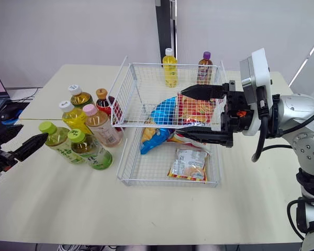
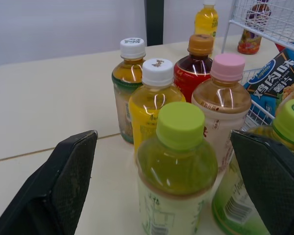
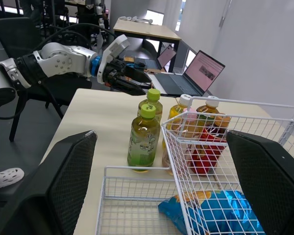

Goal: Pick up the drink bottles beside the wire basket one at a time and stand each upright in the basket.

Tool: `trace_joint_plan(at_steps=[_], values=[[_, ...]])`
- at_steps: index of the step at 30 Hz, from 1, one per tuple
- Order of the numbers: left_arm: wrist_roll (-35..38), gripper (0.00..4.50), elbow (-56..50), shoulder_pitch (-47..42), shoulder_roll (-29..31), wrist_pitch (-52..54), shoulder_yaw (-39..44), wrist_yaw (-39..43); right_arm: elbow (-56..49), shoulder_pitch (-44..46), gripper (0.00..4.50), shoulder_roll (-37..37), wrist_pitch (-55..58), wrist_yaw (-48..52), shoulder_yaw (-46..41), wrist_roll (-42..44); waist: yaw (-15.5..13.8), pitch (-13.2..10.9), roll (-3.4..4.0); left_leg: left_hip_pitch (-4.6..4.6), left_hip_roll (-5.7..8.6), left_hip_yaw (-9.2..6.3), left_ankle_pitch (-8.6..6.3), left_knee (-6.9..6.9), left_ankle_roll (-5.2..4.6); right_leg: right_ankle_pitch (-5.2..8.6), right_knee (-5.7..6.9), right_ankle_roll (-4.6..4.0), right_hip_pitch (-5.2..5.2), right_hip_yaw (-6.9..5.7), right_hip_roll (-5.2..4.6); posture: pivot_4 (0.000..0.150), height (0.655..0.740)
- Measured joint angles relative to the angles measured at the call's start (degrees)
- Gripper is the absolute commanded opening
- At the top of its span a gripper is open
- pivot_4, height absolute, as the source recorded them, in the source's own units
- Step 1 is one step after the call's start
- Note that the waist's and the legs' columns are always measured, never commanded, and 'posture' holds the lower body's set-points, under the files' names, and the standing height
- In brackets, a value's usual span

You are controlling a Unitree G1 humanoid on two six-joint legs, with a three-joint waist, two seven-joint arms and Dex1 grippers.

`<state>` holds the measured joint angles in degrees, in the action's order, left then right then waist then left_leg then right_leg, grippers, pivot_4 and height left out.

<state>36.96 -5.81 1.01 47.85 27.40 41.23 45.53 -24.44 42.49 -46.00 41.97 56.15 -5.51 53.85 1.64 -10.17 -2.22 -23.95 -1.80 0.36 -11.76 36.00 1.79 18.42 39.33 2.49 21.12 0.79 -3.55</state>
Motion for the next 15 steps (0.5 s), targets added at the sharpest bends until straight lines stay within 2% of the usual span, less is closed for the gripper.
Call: trace_joint_plan(at_steps=[5, 9, 15], values=[[-2.6, 4.50, 3.4, -4.6, -0.2, -2.7, -4.5, -1.0, 0.0, 0.1, 4.49, 0.2, 0.1, -0.5, 0.0, -0.6, 0.1, 0.0, 0.00, 0.00, -0.03, 0.02, 0.00, -0.01, 0.00, 0.00, 0.01, 0.00, 0.01, 0.03, 0.05, 0.150, 0.7400], [-3.6, 3.64, 4.8, -5.6, -0.4, -4.1, -5.9, -1.0, 0.0, 0.2, 4.50, 0.3, 0.5, -1.2, 0.0, -0.6, 0.1, 0.0, 0.01, -0.02, -0.06, 0.00, 0.00, -0.03, 0.00, 0.00, 0.00, 0.00, 0.05, 0.01, 0.07, 0.150, 0.7400], [-4.5, 1.75, 6.0, -6.8, -0.4, -4.9, -8.0, -0.7, 0.0, 1.2, 4.50, 0.7, 0.5, -1.3, 0.0, -1.0, 0.1, 0.0, 0.01, -0.02, -0.06, -0.01, 0.00, -0.02, 0.00, 0.00, 0.01, 0.00, 0.03, 0.01, 0.07, 0.150, 0.7400]])
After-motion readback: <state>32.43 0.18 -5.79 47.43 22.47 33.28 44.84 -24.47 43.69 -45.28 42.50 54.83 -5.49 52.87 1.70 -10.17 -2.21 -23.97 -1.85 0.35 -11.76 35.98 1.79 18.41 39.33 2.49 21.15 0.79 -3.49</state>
